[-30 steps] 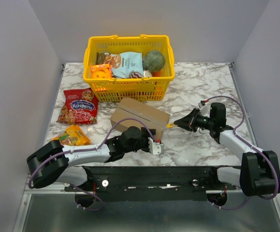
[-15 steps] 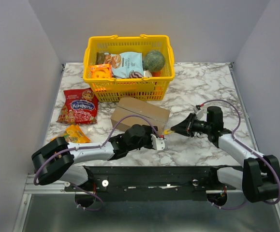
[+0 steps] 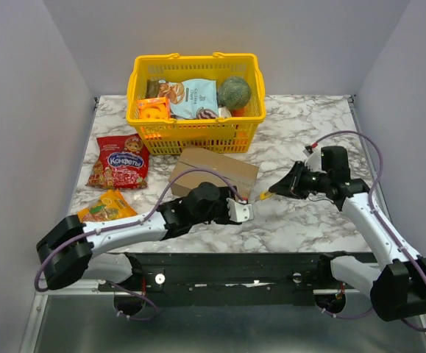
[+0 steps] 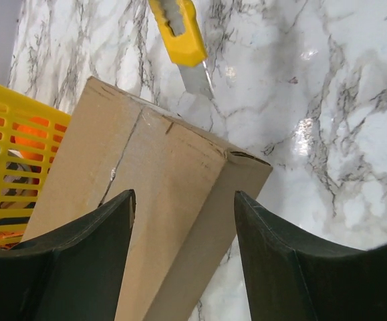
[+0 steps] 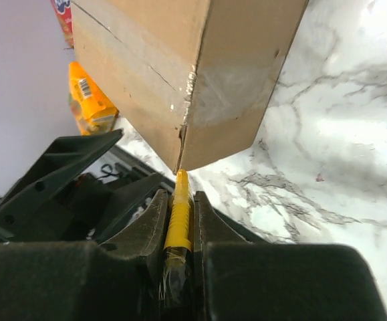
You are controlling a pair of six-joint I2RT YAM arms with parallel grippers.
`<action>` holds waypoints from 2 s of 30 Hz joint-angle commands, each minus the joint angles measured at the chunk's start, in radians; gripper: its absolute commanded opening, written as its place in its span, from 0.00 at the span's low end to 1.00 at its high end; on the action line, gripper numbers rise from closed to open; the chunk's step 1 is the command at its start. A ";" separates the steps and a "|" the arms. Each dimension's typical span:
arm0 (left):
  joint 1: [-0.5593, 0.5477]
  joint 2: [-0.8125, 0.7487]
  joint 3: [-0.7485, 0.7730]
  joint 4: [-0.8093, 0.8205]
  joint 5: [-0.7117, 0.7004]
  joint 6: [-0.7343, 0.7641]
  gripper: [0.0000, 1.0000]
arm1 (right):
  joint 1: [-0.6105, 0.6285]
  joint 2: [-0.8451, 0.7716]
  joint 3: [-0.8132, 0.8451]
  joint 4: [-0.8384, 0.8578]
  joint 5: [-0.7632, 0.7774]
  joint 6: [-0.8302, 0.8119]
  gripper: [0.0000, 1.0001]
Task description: Unpack the express box
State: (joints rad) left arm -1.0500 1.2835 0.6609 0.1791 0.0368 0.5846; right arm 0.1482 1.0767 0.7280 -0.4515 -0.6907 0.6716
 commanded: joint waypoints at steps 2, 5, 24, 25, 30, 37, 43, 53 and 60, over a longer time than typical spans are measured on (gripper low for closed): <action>0.013 -0.174 0.129 -0.404 0.013 -0.172 0.70 | -0.012 -0.037 0.116 -0.273 0.192 -0.222 0.00; 0.066 -0.258 0.138 -0.556 -0.023 -0.154 0.66 | -0.012 -0.018 0.122 -0.141 0.305 -0.294 0.00; 0.432 -0.513 -0.007 -0.934 0.029 -0.088 0.00 | 0.025 0.465 0.206 0.605 0.171 -0.533 0.00; 0.442 -0.516 -0.015 -0.931 0.029 -0.085 0.00 | 0.037 0.456 0.196 0.605 0.149 -0.544 0.00; 0.489 -0.541 -0.061 -0.906 -0.008 -0.071 0.00 | 0.163 0.343 0.136 0.551 0.105 -0.662 0.00; 0.536 -0.549 -0.075 -0.863 -0.080 -0.094 0.03 | 0.355 0.091 0.008 0.297 0.093 -0.696 0.00; 0.559 -0.491 -0.083 -0.784 -0.113 -0.141 0.22 | 0.364 -0.023 -0.015 0.234 0.180 -0.721 0.00; 0.558 -0.230 0.031 -0.561 -0.052 -0.101 0.47 | 0.323 -0.089 -0.035 0.204 0.277 -0.817 0.01; 0.348 -0.053 0.183 -0.495 0.047 0.018 0.52 | 0.326 -0.097 -0.095 0.222 0.073 -0.904 0.00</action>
State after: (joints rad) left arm -0.5743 1.1717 0.7612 -0.4015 -0.0147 0.5095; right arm 0.4736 0.9890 0.6361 -0.2043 -0.4896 -0.1379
